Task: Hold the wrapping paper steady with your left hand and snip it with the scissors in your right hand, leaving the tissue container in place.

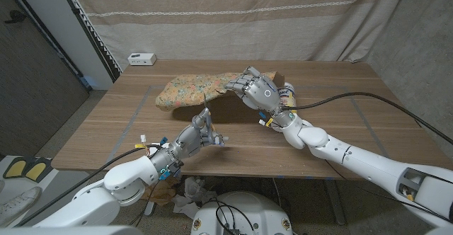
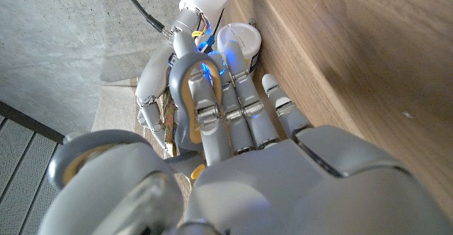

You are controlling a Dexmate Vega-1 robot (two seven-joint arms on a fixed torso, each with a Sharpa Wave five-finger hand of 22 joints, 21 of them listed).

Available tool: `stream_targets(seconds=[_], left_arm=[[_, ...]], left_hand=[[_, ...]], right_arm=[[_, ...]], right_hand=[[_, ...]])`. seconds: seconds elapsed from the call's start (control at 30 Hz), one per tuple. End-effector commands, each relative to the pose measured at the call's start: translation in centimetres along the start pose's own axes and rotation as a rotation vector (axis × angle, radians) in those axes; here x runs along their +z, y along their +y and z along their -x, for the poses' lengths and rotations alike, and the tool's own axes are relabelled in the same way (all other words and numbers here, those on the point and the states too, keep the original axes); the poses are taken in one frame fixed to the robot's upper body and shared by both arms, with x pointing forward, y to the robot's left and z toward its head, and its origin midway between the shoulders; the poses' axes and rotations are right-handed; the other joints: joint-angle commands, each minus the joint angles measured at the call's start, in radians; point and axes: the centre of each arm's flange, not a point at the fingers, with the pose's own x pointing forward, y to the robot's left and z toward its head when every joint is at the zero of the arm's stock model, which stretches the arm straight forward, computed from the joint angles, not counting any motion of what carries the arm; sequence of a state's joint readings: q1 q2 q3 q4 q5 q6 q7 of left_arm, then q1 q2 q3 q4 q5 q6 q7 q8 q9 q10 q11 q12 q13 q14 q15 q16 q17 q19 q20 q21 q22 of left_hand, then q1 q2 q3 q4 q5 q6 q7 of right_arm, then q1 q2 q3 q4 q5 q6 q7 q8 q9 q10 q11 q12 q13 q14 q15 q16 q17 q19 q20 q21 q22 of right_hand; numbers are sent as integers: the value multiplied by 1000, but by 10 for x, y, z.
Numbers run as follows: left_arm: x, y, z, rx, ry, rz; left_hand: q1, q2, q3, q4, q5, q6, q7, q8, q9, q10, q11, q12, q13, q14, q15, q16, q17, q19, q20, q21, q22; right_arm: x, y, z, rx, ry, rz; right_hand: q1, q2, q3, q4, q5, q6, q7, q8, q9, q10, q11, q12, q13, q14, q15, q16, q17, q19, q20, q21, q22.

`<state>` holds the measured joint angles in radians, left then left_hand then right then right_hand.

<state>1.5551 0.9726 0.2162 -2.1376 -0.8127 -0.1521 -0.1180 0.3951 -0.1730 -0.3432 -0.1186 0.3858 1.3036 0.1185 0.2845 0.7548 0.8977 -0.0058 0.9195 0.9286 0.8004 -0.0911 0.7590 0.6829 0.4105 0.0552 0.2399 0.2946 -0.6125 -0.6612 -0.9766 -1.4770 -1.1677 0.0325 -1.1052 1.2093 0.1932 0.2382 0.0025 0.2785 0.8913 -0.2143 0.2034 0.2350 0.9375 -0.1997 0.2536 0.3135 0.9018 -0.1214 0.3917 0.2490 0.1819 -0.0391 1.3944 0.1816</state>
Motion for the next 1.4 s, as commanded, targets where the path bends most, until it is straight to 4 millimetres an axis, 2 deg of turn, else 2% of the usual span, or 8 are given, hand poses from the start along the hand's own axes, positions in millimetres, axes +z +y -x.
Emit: stream_targets(seconds=[0.03, 1.07, 1.4], left_arm=[[1, 2, 4, 10, -7, -2], [2, 3, -5, -1, -20, 14], [0, 4, -6, -5, -30, 20]], left_hand=[[-9, 0, -6, -6, -4, 1, 5, 0, 6, 85, -75, 100, 1, -5, -37, 6, 0, 4, -2, -2, 2], [-11, 6, -3, -3, -2, 0, 4, -7, 5, 87, -79, 102, -2, -6, -38, 10, -4, 2, -8, -2, 2], [-14, 31, 7, 5, 4, 6, 7, -13, -2, 88, -75, 97, -13, -7, -38, 11, -8, -3, -8, -2, 6]], right_arm=[[1, -1, 2, 6, 0, -6], [4, 3, 8, 11, -7, -16], [5, -1, 7, 6, -14, -10]], right_hand=[[-5, 2, 8, 1, 0, 5, -3, 5, 4, 0, 2, -2, 3, -4, -121, 0, 2, -4, -138, 5, 1], [-6, 1, 8, -1, 2, 2, -3, 5, 4, 6, 2, -1, 4, -4, -121, -2, 1, -3, -137, 6, 0], [-6, 0, 8, -2, 4, 6, -3, 6, 5, 9, 2, 0, 5, -4, -121, -3, 0, -4, -137, 6, 0]])
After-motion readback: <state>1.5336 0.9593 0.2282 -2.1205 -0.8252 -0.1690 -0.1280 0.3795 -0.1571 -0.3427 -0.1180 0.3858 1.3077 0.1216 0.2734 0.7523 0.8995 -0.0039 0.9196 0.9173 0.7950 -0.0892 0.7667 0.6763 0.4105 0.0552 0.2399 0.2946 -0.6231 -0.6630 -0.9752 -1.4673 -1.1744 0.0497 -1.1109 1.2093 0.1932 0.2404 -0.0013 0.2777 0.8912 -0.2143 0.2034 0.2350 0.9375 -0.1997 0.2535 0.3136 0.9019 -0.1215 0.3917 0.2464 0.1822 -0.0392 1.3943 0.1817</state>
